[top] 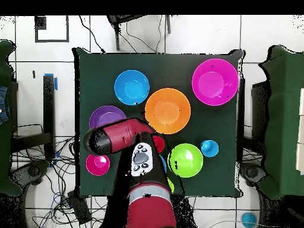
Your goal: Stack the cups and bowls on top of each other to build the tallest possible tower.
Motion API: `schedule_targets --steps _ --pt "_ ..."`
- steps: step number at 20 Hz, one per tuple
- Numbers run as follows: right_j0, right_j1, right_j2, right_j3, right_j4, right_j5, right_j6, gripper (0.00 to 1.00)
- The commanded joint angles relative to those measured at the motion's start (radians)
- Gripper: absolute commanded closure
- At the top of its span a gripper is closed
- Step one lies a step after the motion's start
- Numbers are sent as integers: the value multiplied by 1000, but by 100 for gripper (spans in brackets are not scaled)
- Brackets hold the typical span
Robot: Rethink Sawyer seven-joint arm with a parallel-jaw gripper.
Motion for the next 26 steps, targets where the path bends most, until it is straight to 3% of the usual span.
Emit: schedule_targets --steps 1,15,26 --pt "-30 49 55 -135 -105 72 -124 0" --pt "-102 45 80 -112 -145 76 -152 0" --pt "-263 56 179 -146 -234 120 -338 0"
